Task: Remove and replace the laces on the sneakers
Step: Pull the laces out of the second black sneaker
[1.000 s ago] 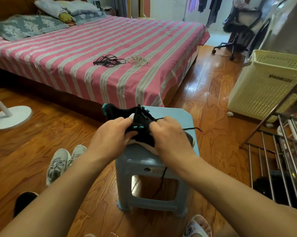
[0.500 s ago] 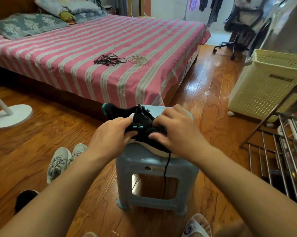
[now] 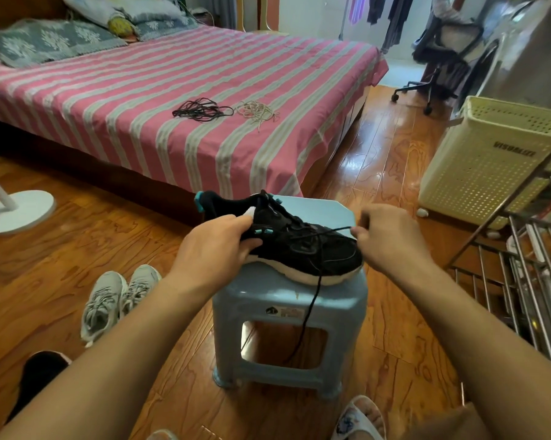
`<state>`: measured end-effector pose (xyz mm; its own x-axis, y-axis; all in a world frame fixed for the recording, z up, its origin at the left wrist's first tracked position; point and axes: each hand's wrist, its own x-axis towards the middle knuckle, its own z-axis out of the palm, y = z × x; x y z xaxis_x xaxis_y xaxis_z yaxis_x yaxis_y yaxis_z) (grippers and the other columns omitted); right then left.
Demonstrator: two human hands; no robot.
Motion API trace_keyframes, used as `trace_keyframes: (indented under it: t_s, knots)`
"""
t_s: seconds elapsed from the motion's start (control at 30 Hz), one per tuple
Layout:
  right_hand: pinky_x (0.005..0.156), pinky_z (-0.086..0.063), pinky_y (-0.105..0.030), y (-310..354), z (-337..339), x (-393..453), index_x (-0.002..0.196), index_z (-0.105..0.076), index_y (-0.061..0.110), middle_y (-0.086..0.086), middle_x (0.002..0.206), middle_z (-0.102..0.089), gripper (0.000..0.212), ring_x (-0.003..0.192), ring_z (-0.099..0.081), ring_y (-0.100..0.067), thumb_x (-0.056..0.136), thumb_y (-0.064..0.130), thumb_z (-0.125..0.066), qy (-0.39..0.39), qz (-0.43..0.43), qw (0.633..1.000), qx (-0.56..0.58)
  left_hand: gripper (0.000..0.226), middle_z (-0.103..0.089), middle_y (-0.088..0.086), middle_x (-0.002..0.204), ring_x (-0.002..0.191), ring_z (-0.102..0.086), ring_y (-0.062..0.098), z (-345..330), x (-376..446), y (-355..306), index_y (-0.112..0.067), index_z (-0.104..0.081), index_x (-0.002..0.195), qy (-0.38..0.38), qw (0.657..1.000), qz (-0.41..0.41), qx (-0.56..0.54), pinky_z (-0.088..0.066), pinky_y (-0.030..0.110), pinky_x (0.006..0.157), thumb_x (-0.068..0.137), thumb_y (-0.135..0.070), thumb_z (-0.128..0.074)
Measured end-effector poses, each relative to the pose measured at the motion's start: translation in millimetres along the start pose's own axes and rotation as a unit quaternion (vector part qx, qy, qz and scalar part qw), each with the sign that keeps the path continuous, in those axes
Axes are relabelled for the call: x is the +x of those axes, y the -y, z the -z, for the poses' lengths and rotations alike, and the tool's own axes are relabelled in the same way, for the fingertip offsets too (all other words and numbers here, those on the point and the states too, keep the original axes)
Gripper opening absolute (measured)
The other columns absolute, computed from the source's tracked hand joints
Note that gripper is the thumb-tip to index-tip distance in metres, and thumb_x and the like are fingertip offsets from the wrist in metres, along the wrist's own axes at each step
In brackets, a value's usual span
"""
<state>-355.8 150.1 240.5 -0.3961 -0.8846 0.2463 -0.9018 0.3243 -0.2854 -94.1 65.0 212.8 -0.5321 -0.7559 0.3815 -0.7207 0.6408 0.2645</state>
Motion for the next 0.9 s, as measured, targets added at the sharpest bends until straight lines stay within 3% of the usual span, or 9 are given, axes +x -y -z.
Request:
trace_keyframes:
  t_s: [0.07, 0.1, 0.2, 0.27, 0.33, 0.43, 0.53, 0.63, 0.9]
  knots:
    - [0.070, -0.044, -0.030, 16, 25, -9, 0.079, -0.063, 0.022, 0.007, 0.079, -0.061, 0.015, 0.080, -0.059, -0.015, 0.091, 0.028, -0.071, 0.124, 0.100, 0.981, 0.113, 0.027, -0.051, -0.012, 0.079, 0.080, -0.060, 0.019, 0, 0, 3, -0.032, -0.059, 0.118, -0.004, 1.000, 0.004, 0.004, -0.040, 0.033, 0.058, 0.096, -0.045, -0.063]
    - [0.071, -0.046, -0.025, 25, 41, -16, 0.081, -0.066, 0.023, 0.008, 0.080, -0.063, 0.012, 0.079, -0.060, -0.009, 0.091, 0.027, -0.071, 0.256, 0.164, 0.943, 0.136, 0.027, -0.051, -0.012, 0.079, 0.079, -0.060, 0.019, 0, -1, 4, -0.031, -0.059, 0.119, -0.008, 1.000, 0.002, 0.008, -0.038, 0.033, 0.058, 0.096, -0.045, -0.063]
    - [0.075, -0.043, -0.009, 54, 54, -53, 0.100, -0.070, 0.021, 0.010, 0.098, -0.065, 0.006, 0.088, -0.057, 0.003, 0.096, 0.023, -0.065, 0.620, 0.279, 0.732, 0.028, 0.027, -0.050, -0.010, 0.077, 0.074, -0.055, 0.017, 0, 0, 0, -0.030, -0.059, 0.118, -0.022, 1.000, 0.005, 0.018, -0.033, 0.031, 0.056, 0.096, -0.045, -0.064]
    - [0.075, -0.043, -0.009, 61, 40, -68, 0.108, -0.072, 0.020, 0.006, 0.107, -0.067, 0.013, 0.091, -0.056, 0.002, 0.097, 0.021, -0.064, 0.661, 0.305, 0.685, -0.003, 0.025, -0.050, -0.011, 0.076, 0.071, -0.050, 0.015, 0, 2, -1, -0.030, -0.059, 0.116, -0.025, 1.000, 0.005, 0.018, -0.032, 0.031, 0.056, 0.096, -0.044, -0.064]
    - [0.079, -0.044, -0.010, 62, 32, -65, 0.113, -0.073, 0.021, 0.008, 0.109, -0.069, 0.018, 0.095, -0.060, 0.000, 0.098, 0.025, -0.062, 0.592, 0.323, 0.738, 0.032, 0.024, -0.051, -0.012, 0.078, 0.073, -0.051, 0.012, 3, 2, 2, -0.031, -0.062, 0.117, -0.009, 1.000, -0.006, -0.001, -0.033, 0.031, 0.058, 0.095, -0.041, -0.066]
    - [0.077, -0.048, -0.020, 46, 28, -26, 0.105, -0.076, 0.021, 0.011, 0.094, -0.073, 0.018, 0.085, -0.064, 0.004, 0.097, 0.032, -0.064, 0.329, 0.205, 0.902, 0.188, 0.017, -0.055, -0.011, 0.086, 0.081, -0.056, 0.010, 11, -1, 15, -0.033, -0.067, 0.109, 0.050, 0.995, -0.027, -0.077, -0.044, 0.032, 0.064, 0.093, -0.031, -0.071]
    - [0.072, -0.044, -0.025, 41, 7, 11, 0.087, -0.073, 0.023, 0.013, 0.079, -0.067, 0.016, 0.074, -0.060, 0.000, 0.094, 0.036, -0.067, 0.125, 0.072, 0.963, 0.227, 0.011, -0.055, -0.016, 0.094, 0.085, -0.055, 0.004, 16, -3, 26, -0.032, -0.065, 0.098, 0.083, 0.990, -0.040, -0.109, -0.049, 0.034, 0.069, 0.092, -0.027, -0.073]
    - [0.066, -0.043, -0.028, 57, -16, 18, 0.076, -0.069, 0.020, 0.005, 0.076, -0.068, 0.025, 0.075, -0.061, -0.012, 0.090, 0.040, -0.071, 0.206, 0.039, 0.963, 0.172, 0.009, -0.055, -0.016, 0.096, 0.087, -0.055, 0.003, 15, -3, 27, -0.031, -0.065, 0.098, 0.079, 0.990, -0.045, -0.111, -0.048, 0.030, 0.069, 0.093, -0.026, -0.071]
    - [0.066, -0.052, -0.037, 67, -11, 12, 0.080, -0.070, -0.004, -0.021, 0.077, -0.066, 0.031, 0.076, -0.064, -0.033, 0.087, 0.026, -0.067, 0.240, 0.017, 0.965, 0.100, 0.009, -0.055, -0.016, 0.092, 0.085, -0.052, 0.005, 11, 3, 28, -0.029, -0.066, 0.101, 0.064, 0.993, -0.060, -0.075, -0.039, 0.022, 0.066, 0.094, -0.029, -0.070]
